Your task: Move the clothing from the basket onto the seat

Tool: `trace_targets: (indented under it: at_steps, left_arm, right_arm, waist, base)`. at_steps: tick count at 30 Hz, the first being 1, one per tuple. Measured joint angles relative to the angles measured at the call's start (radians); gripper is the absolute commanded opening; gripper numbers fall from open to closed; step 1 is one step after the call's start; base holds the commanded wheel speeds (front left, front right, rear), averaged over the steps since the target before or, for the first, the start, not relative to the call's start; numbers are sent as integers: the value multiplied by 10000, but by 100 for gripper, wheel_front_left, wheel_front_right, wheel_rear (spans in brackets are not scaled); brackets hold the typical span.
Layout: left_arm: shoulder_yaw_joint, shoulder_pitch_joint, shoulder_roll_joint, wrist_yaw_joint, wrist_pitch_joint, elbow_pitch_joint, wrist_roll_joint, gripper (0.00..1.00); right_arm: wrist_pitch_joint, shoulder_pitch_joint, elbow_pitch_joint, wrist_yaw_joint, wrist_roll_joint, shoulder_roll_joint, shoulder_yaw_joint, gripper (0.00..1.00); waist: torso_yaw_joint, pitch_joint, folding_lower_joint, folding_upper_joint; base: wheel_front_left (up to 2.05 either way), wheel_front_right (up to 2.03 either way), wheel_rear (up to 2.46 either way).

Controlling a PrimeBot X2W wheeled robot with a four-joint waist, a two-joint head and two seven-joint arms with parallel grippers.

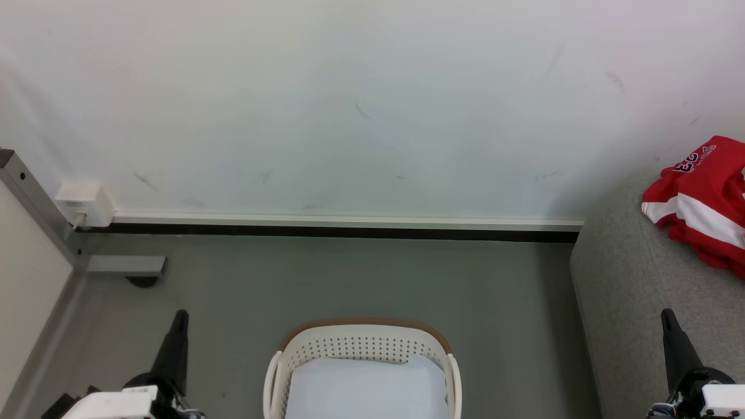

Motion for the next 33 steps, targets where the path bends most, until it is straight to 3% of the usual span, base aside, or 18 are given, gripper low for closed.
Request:
trace_targets:
  at_steps: [33]
  left_arm:
    - [0, -1, 0, 0, 0, 0, 0, 0]
  right_arm:
    - [0, -1, 0, 0, 0, 0, 2, 0]
  waist:
    - [0, 0, 0, 0]
  base:
    - [0, 0, 0]
